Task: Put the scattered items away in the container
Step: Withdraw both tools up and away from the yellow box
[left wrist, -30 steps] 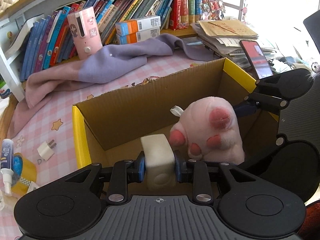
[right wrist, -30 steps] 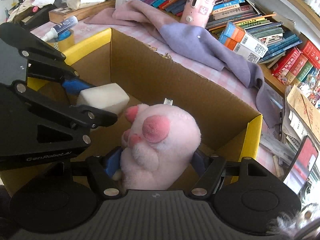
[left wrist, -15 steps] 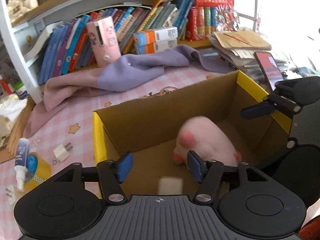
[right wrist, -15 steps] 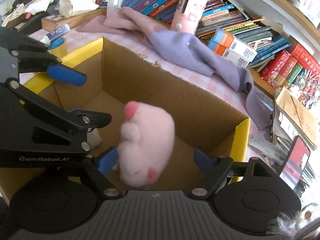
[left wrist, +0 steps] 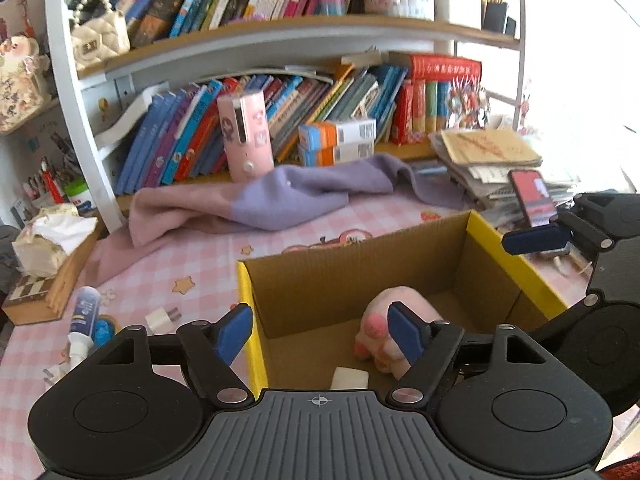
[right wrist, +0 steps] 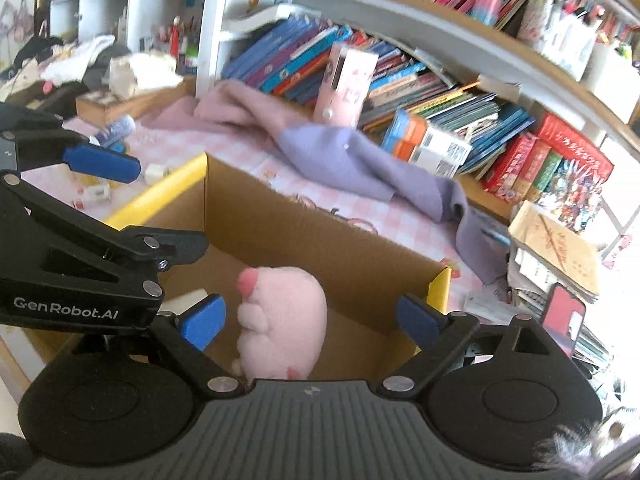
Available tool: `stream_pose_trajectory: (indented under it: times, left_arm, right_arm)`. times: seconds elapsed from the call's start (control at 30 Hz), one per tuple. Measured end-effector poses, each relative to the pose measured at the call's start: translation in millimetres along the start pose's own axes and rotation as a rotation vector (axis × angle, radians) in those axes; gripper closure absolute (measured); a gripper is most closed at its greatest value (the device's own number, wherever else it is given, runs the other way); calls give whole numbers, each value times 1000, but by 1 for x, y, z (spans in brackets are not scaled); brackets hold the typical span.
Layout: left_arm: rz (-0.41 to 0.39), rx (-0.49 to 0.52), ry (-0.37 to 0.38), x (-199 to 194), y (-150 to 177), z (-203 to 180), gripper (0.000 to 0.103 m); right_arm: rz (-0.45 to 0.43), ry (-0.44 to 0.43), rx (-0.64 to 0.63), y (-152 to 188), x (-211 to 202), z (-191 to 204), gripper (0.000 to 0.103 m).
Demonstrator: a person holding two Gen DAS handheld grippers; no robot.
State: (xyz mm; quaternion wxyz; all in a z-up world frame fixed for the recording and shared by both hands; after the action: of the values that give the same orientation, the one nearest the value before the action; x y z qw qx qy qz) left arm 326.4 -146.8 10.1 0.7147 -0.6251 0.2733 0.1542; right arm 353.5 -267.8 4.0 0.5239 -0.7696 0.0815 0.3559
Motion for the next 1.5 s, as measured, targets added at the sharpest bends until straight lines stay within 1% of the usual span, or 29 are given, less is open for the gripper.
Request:
stream_pose_trajectory:
  times: [0.1,0.4,0.6,0.87,1.13,1.33,1.5]
  left_arm:
    - [-24,-7,18,-13,1,2,19]
    - [-91,-36,63,-57,11,11,18]
    - [-109,-59,74,-81,27,23,18]
    - [-123,-88,81,-107,53,38,18]
    - [-111,-109,88,-139,84,57,18]
    - [-76,-127,95,-167,116,71,18]
    - [-35,-150,74,-181,144,84,18]
  right_arm:
    - [-21,21,21,0,-15,6,9]
    - [-119,114,74,5,-65,28,9]
    - [-133,161,137,16,-85,41,9]
    - [-138,221,166,30,-107,70,8]
    - [-129,262,194,46,-133,109,8]
    - [-105,288,207,65,-155,144,8]
    - [-71,296,211,84,-169,170,8]
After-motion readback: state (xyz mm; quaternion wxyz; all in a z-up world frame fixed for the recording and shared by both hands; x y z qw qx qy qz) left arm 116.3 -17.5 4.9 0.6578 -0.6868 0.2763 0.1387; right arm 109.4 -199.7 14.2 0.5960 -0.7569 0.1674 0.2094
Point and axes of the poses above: each gripper's, at about its wrist camera, not at the fingertips, and x roughly the way its jaws point, z to its left, y to its underside, the point moved 3 cm from there along x, roughly the way its jaws point, and after that the axes turned 2 degrees about -z, right-handed, at the moved point
